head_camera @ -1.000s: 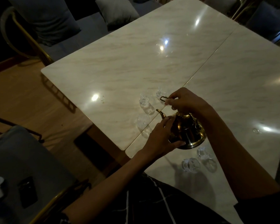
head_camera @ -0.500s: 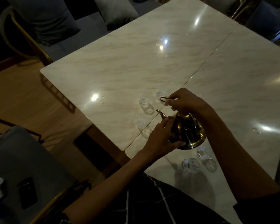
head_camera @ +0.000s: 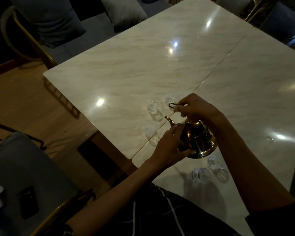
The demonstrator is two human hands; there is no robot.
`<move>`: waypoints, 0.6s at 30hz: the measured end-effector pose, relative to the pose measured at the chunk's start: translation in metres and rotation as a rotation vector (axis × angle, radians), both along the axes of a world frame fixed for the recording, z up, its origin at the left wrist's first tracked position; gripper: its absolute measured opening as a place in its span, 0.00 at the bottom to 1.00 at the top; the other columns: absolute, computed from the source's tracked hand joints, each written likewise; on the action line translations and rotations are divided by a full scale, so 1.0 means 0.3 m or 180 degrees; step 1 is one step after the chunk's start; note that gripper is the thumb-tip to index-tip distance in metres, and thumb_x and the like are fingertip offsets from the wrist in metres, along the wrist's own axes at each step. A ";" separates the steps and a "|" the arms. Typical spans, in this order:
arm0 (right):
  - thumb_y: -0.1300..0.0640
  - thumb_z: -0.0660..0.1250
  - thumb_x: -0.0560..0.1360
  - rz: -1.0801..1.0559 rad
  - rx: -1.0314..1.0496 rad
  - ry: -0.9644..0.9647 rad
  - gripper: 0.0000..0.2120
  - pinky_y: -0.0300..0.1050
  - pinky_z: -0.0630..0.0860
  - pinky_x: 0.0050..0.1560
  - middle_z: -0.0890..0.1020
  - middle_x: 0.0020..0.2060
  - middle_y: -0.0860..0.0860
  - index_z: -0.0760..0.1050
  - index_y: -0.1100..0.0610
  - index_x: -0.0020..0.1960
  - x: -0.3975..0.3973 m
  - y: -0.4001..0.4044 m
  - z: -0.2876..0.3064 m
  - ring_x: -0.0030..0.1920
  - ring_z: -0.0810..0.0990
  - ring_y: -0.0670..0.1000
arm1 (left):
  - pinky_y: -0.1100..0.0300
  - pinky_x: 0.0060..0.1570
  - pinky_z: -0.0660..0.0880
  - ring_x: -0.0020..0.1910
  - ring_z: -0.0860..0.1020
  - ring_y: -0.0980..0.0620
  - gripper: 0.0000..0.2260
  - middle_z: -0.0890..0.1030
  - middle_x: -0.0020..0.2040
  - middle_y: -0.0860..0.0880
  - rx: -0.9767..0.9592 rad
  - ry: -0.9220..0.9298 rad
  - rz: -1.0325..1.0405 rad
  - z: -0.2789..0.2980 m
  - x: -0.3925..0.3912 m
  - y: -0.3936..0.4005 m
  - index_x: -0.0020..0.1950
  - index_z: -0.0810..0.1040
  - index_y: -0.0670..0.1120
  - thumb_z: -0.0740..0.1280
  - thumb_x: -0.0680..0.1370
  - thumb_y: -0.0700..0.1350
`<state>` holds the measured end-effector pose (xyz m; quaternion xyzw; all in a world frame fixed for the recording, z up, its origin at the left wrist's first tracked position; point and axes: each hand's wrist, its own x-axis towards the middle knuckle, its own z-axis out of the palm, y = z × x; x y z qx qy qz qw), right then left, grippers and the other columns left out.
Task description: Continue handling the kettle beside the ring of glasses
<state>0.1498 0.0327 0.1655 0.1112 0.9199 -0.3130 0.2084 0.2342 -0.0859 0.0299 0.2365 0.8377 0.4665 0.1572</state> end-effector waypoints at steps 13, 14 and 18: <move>0.57 0.68 0.78 0.0011 -0.0016 -0.0045 0.11 0.38 0.71 0.31 0.80 0.35 0.53 0.83 0.63 0.55 -0.006 -0.008 -0.011 0.34 0.78 0.47 | 0.47 0.72 0.70 0.76 0.66 0.45 0.46 0.63 0.80 0.47 0.0012 -0.0034 0.0020 -0.003 -0.004 -0.013 0.82 0.56 0.50 0.76 0.72 0.60; 0.57 0.68 0.78 0.0002 -0.0022 -0.0056 0.11 0.37 0.70 0.30 0.80 0.35 0.53 0.83 0.63 0.55 -0.006 -0.008 -0.013 0.33 0.78 0.47 | 0.47 0.72 0.69 0.76 0.66 0.45 0.46 0.63 0.80 0.47 0.0009 -0.0037 0.0013 -0.002 -0.004 -0.014 0.82 0.56 0.50 0.76 0.72 0.60; 0.57 0.68 0.78 0.0004 -0.0029 -0.0052 0.11 0.35 0.69 0.28 0.80 0.35 0.53 0.83 0.63 0.54 -0.008 -0.010 -0.018 0.32 0.77 0.48 | 0.45 0.71 0.71 0.75 0.67 0.45 0.46 0.63 0.80 0.47 -0.0030 -0.0045 -0.0008 -0.008 -0.007 -0.016 0.82 0.55 0.50 0.75 0.72 0.61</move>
